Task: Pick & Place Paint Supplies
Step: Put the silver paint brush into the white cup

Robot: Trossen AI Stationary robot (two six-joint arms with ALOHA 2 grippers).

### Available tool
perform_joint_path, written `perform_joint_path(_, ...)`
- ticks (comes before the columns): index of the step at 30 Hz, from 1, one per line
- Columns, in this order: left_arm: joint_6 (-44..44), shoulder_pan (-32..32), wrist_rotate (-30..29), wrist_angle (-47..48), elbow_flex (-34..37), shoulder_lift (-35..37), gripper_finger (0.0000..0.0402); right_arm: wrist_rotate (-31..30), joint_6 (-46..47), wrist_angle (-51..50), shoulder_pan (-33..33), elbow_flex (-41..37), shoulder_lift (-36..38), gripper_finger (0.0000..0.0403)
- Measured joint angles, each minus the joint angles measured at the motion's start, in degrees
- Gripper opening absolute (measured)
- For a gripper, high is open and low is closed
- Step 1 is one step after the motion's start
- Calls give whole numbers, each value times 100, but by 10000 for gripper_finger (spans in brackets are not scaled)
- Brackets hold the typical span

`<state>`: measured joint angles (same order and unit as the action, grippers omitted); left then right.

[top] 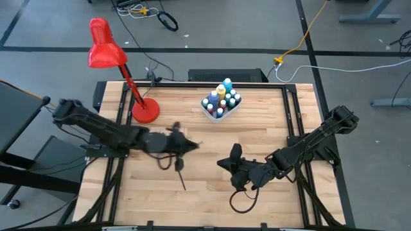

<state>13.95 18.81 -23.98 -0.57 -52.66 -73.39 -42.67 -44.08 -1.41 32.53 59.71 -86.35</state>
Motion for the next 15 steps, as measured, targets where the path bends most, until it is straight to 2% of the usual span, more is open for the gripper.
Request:
perform_joint_path(8,-127,1384,-3809,-20,543,848,29,10,40,-181,0,-1,0,34)
perform_joint_path(11,152,1850,-5157,1,952,992,24,15,51,-183,0,-1,0,34)
perform_joint_path(13,407,2053,-5826,-26,1224,1059,22,15,66,-179,0,-1,0,34)
perform_joint_path(15,776,2186,-6232,-2,1543,1100,22,20,67,-171,-7,-1,0,34)
